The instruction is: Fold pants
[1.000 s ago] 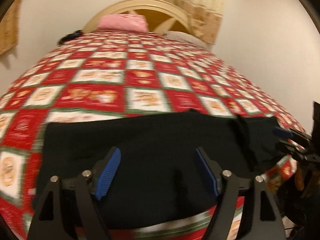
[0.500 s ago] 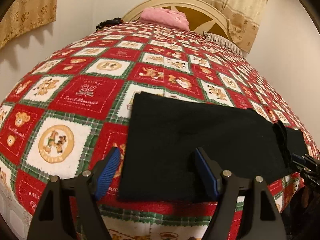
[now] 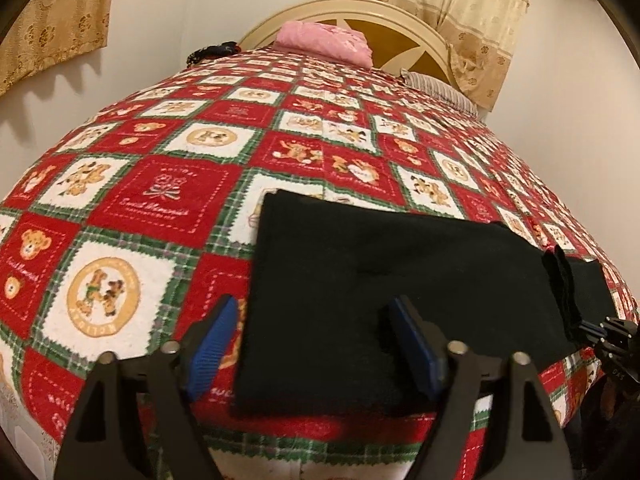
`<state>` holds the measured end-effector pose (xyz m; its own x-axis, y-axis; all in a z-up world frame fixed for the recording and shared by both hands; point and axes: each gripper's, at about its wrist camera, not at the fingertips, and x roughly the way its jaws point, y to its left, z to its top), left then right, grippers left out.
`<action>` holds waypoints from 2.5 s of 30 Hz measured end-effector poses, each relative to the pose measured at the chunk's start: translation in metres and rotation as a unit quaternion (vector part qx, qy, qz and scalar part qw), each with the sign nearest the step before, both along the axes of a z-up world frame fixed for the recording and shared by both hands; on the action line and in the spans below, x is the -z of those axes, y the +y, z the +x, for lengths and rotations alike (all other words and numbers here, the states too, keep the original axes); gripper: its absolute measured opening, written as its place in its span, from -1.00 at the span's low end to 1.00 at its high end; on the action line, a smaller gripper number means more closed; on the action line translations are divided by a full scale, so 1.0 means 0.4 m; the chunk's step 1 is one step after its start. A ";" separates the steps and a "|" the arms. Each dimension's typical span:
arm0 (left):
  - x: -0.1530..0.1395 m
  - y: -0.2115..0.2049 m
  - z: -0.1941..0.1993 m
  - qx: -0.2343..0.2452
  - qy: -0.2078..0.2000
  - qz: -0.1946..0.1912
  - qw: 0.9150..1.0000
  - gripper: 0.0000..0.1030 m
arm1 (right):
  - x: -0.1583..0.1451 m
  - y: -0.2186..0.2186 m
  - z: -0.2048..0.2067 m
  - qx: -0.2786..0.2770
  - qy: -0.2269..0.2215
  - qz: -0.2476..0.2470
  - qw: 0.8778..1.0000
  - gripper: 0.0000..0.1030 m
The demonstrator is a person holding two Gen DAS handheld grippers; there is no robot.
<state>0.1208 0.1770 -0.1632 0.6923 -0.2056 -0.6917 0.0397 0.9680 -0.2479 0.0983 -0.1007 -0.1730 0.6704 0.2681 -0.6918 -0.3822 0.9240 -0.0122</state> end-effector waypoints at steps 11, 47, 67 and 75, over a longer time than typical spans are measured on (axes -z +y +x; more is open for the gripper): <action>0.014 -0.007 0.032 0.009 -0.003 0.001 1.000 0.87 | -0.011 0.012 -0.047 -0.026 -0.029 0.003 0.999 0.04; -0.336 -0.294 0.005 0.213 -0.112 -0.232 0.943 -0.56 | -0.083 -0.138 -0.168 0.070 -0.114 0.090 0.987 0.10; -0.232 -0.836 0.084 0.336 -0.026 -0.159 0.928 -0.56 | -0.092 -0.483 -0.272 0.274 -0.149 0.175 0.934 0.21; -0.160 -0.943 0.044 0.365 -0.002 -0.131 0.922 -0.43 | -0.069 -0.528 -0.278 0.301 -0.138 0.181 0.926 0.21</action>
<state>0.1384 -0.2002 -0.0994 0.3053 -0.7774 -0.5499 0.6583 0.5896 -0.4680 -0.0130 -0.3117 -0.1452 0.9116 -0.0303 -0.4099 0.1745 0.9315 0.3192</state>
